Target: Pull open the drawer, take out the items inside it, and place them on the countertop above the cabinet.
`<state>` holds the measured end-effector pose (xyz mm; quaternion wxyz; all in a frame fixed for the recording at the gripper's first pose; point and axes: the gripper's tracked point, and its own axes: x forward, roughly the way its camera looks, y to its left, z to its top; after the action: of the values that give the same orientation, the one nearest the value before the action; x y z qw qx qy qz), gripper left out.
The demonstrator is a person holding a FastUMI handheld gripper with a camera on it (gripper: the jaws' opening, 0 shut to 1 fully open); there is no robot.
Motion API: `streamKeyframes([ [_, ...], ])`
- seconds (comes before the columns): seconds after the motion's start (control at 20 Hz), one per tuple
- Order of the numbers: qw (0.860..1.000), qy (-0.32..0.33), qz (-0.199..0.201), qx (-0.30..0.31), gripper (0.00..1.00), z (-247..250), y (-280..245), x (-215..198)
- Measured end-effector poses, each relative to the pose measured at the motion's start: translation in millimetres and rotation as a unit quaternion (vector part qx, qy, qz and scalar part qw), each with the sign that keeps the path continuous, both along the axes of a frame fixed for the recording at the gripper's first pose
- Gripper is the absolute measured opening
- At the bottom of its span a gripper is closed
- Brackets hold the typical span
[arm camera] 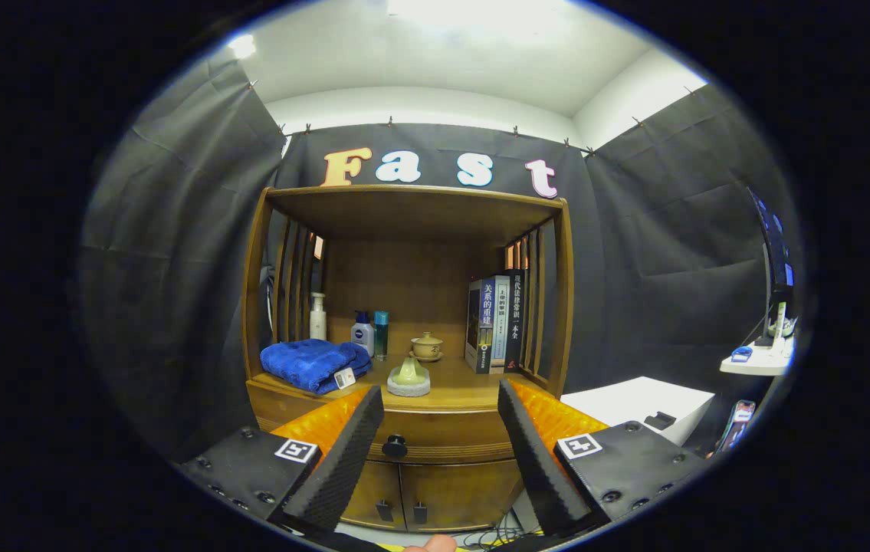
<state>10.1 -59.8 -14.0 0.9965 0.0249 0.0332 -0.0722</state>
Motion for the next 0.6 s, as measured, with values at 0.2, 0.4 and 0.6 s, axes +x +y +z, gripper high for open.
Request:
streamKeyframes([
  [0.2,1.000,-0.018,-0.001,-0.001,0.98,17.4,-0.7,-6.1],
  [0.4,1.000,-0.029,-0.005,0.001,0.98,25.8,-4.5,-11.8],
  [0.6,0.999,-0.033,-0.008,-0.004,0.98,32.0,-5.4,-14.8],
])
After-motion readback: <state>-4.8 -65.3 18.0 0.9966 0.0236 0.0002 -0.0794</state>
